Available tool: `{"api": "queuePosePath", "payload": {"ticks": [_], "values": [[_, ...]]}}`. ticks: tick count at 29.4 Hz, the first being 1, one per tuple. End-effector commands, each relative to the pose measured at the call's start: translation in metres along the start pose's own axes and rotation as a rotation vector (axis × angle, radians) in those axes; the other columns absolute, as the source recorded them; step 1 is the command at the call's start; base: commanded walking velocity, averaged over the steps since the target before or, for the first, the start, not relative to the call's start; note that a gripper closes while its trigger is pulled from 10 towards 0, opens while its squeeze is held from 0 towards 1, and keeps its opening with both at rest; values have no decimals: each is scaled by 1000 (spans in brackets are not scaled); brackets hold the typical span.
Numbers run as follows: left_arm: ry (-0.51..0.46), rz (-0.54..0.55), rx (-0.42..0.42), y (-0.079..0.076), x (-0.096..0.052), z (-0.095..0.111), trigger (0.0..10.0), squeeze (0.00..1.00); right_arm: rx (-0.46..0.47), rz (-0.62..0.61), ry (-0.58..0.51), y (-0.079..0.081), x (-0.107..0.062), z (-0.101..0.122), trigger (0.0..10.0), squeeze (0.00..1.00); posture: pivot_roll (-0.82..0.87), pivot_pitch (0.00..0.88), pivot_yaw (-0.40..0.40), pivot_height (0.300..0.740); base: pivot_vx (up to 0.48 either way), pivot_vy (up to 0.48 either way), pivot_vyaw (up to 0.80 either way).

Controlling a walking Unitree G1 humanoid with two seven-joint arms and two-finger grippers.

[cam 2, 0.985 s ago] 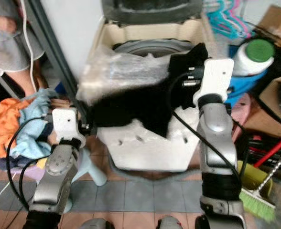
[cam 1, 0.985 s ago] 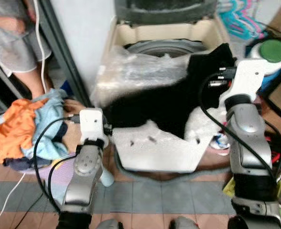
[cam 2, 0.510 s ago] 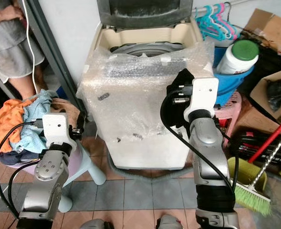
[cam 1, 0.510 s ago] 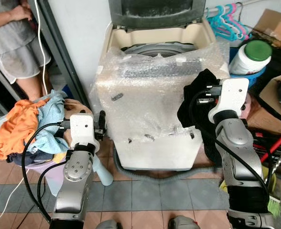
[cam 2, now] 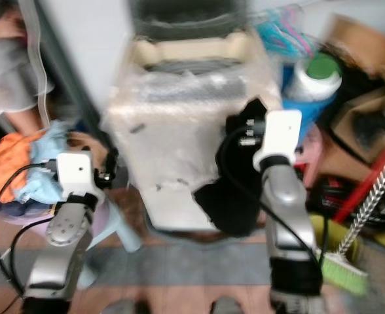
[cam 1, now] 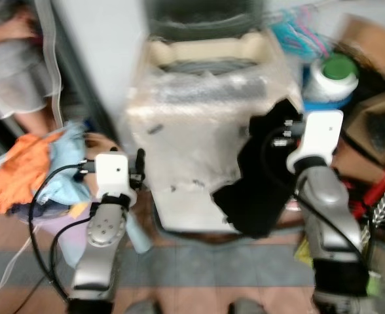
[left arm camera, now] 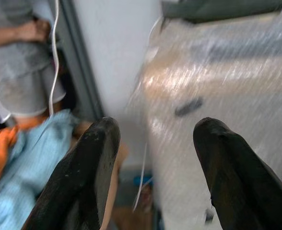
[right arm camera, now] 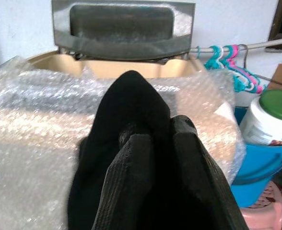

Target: Clothes washing

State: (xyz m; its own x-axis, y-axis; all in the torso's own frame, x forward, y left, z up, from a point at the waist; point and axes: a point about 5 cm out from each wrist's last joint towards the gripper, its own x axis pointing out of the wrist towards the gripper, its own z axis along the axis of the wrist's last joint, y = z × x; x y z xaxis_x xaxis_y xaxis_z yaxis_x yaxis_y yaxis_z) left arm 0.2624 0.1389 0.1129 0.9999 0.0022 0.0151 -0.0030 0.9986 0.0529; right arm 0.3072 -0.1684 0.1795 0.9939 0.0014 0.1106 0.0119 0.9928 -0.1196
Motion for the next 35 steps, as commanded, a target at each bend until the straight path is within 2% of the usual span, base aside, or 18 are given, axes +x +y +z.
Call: {"api": "queuePosePath", "payload": {"ticks": [1,35], "values": [[-7,4,-2,2,3,4,10000,0,7,6,-47,3,2,11,10000,0,-74,29,81,740,0,0,0],[-1,15,-9,5,2,2,10000,0,-27,27,-47,4,1,9,10000,0,-72,34,73,740,0,0,0]]}}
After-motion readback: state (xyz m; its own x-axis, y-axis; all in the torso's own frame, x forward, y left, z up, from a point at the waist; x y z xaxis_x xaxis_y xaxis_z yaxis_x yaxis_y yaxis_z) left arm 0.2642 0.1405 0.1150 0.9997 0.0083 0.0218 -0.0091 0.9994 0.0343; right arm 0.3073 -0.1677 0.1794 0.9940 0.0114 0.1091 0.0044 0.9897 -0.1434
